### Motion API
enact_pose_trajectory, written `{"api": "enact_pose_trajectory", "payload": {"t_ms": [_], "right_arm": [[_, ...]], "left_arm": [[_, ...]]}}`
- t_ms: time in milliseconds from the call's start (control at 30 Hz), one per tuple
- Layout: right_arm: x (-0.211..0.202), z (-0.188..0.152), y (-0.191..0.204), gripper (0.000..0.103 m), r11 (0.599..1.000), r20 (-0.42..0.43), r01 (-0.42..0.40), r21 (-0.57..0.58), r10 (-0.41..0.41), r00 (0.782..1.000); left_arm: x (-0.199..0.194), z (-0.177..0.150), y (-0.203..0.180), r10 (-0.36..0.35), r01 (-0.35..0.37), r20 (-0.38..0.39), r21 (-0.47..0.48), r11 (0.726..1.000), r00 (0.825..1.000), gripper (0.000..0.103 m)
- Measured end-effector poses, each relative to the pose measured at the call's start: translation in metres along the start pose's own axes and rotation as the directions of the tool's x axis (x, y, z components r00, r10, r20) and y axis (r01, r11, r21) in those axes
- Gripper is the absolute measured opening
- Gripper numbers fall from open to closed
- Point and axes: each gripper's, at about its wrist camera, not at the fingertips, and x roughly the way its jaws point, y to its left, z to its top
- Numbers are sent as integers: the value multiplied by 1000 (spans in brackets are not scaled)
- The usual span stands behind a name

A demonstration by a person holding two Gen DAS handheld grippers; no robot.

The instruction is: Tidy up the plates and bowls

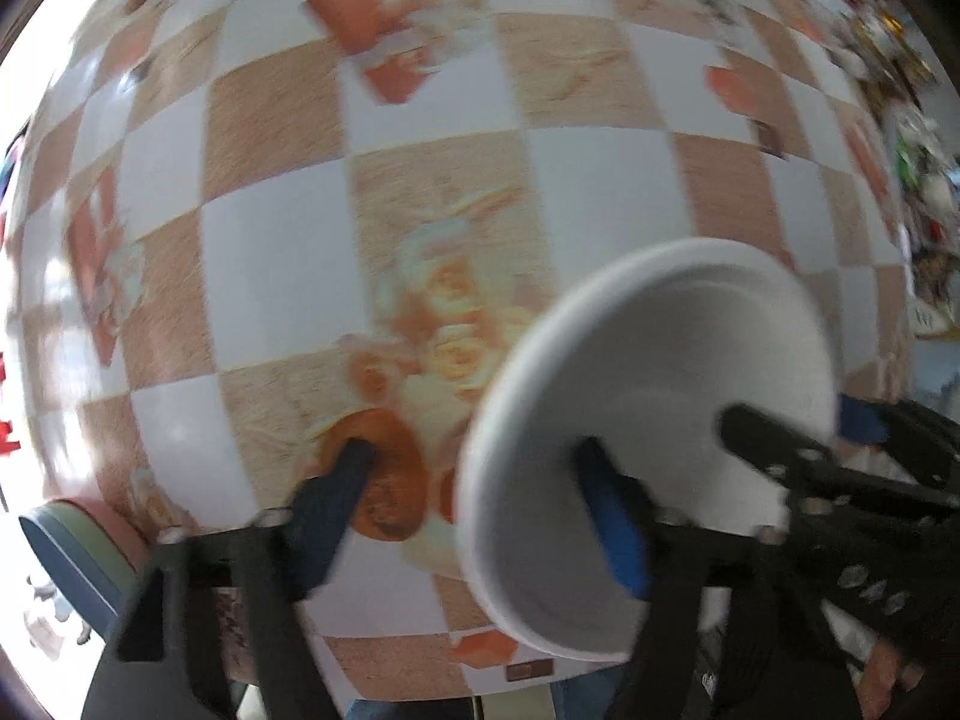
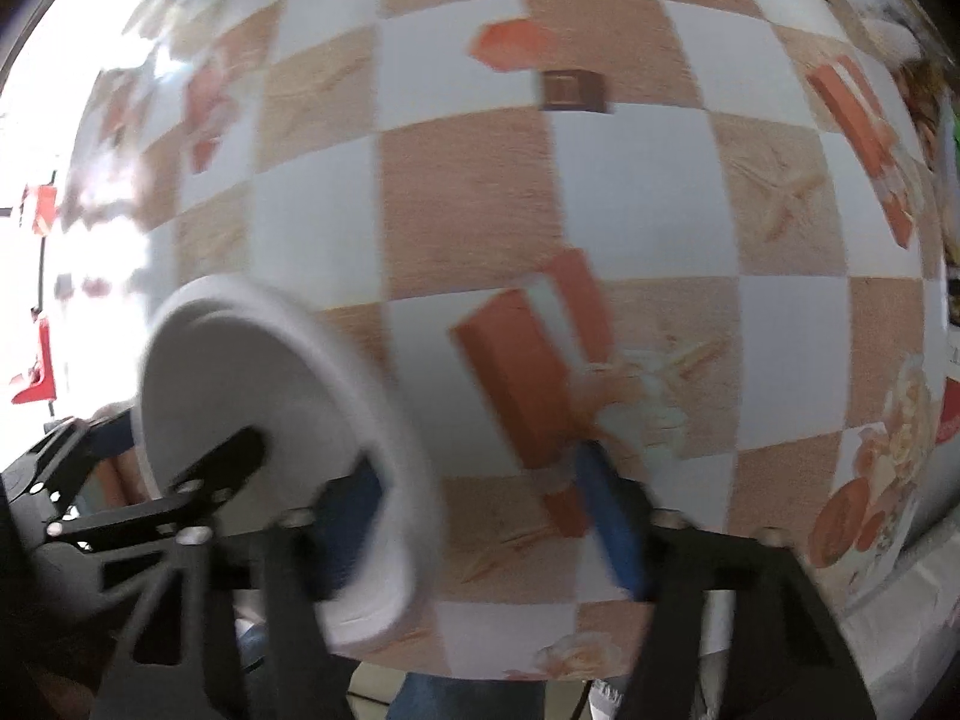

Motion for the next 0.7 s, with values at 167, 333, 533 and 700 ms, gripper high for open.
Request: {"api": "enact_pose_trajectory", "payload": {"t_ms": [167, 333, 533, 700], "right_arm": [[5, 6, 8, 25, 997, -37, -74, 24, 75, 997], [11, 9, 24, 25, 997, -90, -72, -22, 70, 993], [22, 6, 63, 25, 992, -137, -84, -93, 70, 988], [29, 7, 94, 25, 984, -160, -93, -152, 68, 985]], "left_arm": [[-3, 4, -7, -48, 48, -12, 27, 998, 999, 38], [-5, -6, 9, -43, 43, -31, 7, 999, 999, 38], [-9, -20, 42, -28, 26, -40, -46, 999, 999, 39], [-13, -29, 71, -24, 20, -42, -98, 995, 999, 39]]}}
